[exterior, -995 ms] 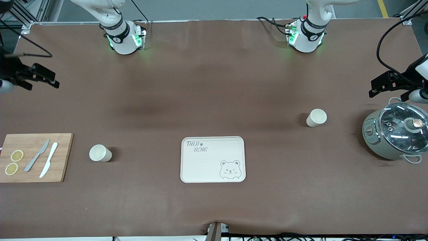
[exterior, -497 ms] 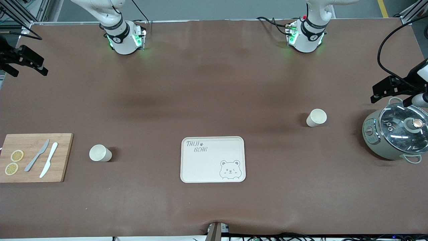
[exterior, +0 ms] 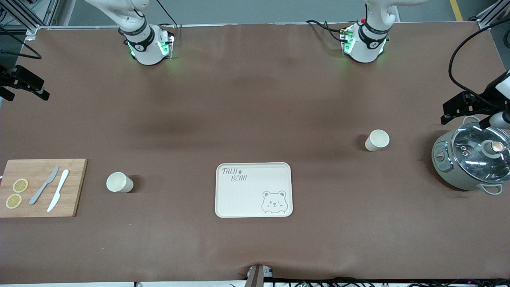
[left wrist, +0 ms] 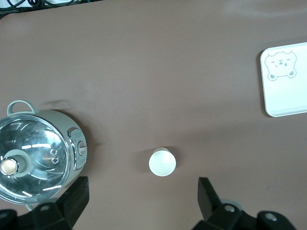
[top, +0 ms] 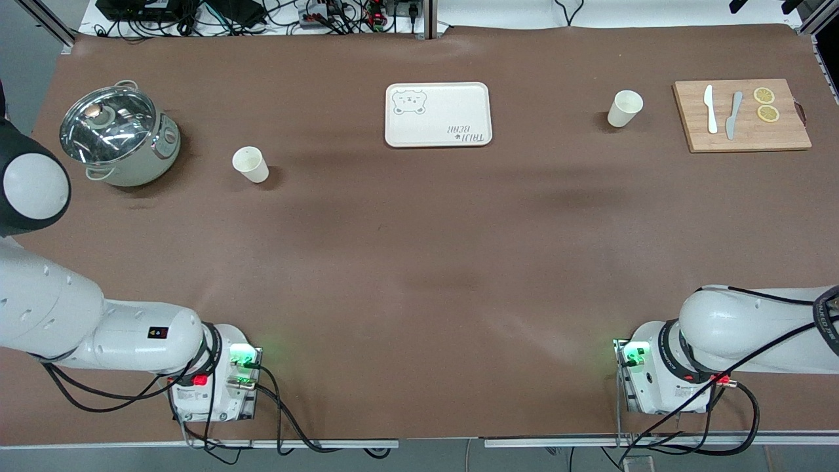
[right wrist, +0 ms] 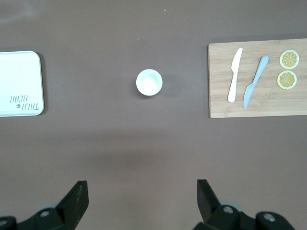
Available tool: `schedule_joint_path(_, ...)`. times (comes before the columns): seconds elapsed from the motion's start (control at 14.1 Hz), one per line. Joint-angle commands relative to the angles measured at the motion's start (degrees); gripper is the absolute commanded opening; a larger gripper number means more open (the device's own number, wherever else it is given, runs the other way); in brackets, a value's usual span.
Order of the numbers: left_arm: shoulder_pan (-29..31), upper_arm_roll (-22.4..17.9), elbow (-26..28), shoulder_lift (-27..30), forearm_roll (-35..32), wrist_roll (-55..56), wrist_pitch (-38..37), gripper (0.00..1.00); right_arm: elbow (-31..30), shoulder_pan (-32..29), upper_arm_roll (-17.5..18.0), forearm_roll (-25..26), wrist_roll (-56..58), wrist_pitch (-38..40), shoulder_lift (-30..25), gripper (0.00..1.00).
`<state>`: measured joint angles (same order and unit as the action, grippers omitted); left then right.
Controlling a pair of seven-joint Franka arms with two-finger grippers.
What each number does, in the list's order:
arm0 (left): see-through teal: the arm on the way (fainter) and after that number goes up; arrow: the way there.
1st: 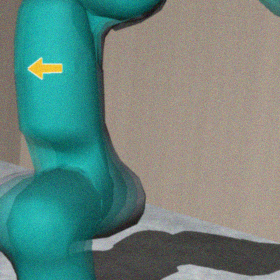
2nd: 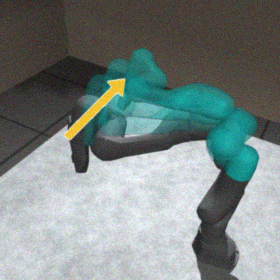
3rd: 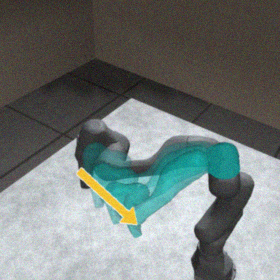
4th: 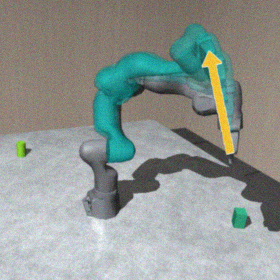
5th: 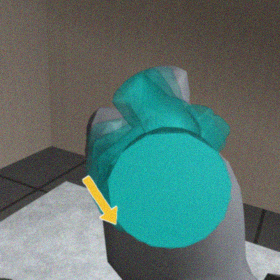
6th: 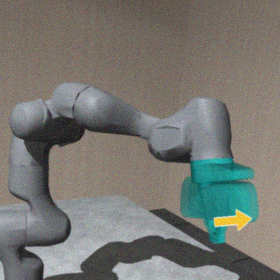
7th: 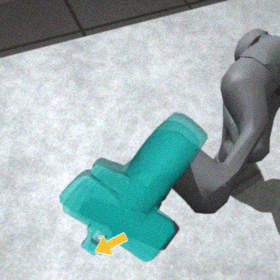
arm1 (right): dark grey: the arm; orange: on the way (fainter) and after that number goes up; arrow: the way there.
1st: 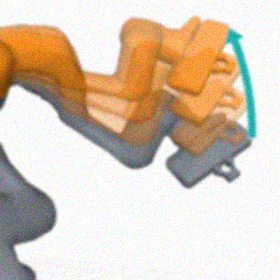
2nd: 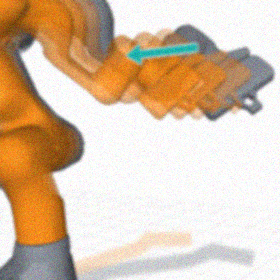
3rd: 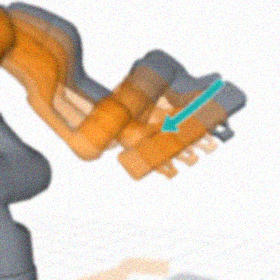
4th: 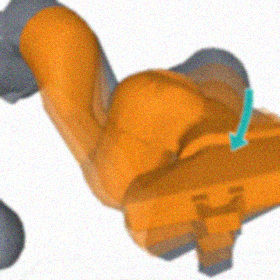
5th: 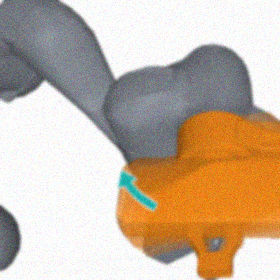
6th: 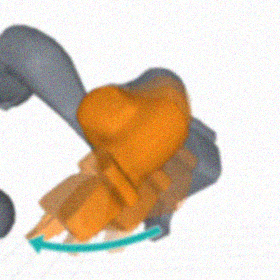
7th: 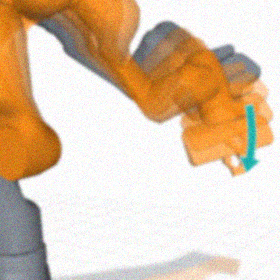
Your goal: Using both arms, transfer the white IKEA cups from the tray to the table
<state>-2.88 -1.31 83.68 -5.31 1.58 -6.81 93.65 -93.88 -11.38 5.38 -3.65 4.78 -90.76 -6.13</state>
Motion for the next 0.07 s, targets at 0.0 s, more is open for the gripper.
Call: schedule_joint_path(0.0,0.1,0.4,-1.2,-1.0,-1.3,0.7,0.4,1.0,5.3,-0.3,0.8,0.5,-0.4,5.0,0.7,1.0)
